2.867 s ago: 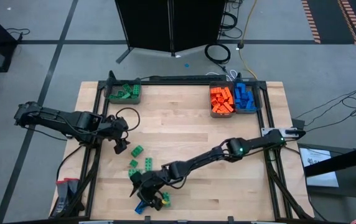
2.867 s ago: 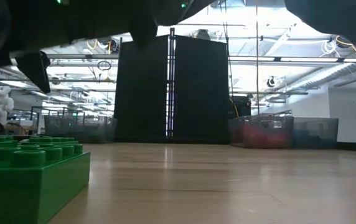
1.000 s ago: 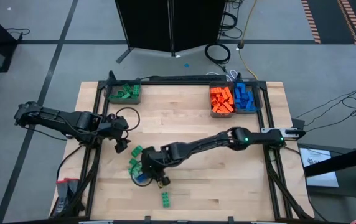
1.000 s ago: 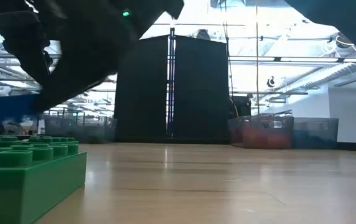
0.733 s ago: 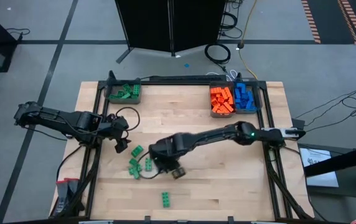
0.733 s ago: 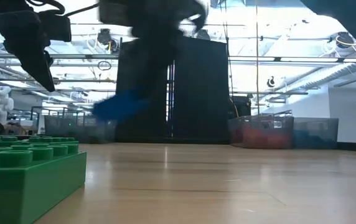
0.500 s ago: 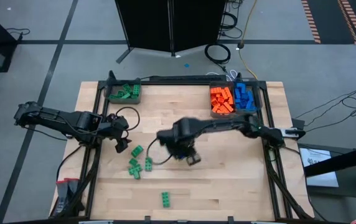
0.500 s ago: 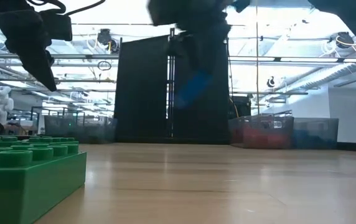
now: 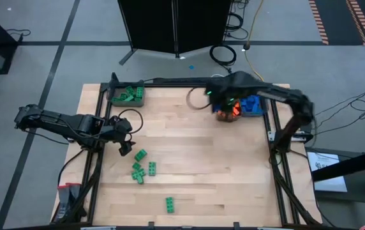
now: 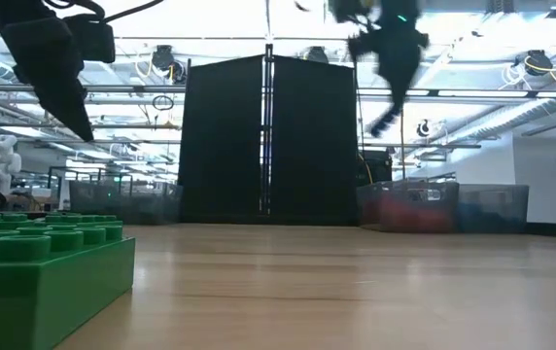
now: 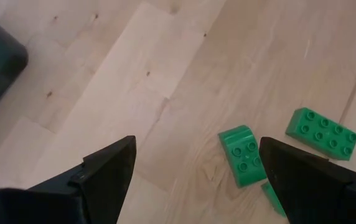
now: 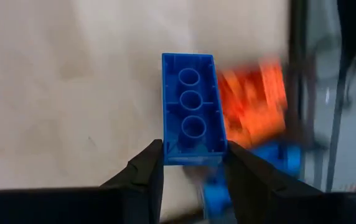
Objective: Sort blocks
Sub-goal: Put the blue game piece into the right black bin, then put the green game piece into the left black bin
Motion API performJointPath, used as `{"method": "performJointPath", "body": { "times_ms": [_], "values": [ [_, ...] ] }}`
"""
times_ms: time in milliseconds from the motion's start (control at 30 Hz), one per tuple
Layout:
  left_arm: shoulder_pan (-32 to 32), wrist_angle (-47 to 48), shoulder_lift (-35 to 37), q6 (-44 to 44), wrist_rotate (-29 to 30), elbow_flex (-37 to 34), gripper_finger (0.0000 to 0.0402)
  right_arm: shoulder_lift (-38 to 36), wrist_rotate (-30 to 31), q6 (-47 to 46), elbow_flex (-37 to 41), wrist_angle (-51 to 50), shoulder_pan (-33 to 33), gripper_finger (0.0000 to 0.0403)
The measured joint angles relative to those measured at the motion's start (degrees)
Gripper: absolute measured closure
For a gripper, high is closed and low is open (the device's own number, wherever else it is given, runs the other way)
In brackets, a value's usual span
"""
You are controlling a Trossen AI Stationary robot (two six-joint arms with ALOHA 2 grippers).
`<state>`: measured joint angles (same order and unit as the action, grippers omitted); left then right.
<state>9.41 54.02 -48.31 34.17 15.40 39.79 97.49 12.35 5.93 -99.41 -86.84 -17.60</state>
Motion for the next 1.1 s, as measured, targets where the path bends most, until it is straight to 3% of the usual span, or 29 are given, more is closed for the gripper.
{"method": "performJointPath", "body": {
  "times_ms": [233,433,767,1100],
  "values": [
    [0.0,-1.5,0.0,-0.1,0.5,0.0,0.0059,-13.0,6.1,-8.3,20.0,7.1,-13.1,0.0279],
    [0.0,-3.8,0.0,0.0,1.3,0.0,0.0059,-14.7,8.7,-15.0,27.7,12.2,-22.4,0.0276],
    [0.0,-4.6,0.0,1.5,1.4,0.0,0.0059,-12.2,7.1,-17.5,32.2,19.0,-28.7,0.0267],
    [0.0,-4.7,0.0,1.5,3.3,0.0,0.0059,-11.6,5.5,-17.1,32.0,18.7,-30.8,0.0189]
  ]
}}
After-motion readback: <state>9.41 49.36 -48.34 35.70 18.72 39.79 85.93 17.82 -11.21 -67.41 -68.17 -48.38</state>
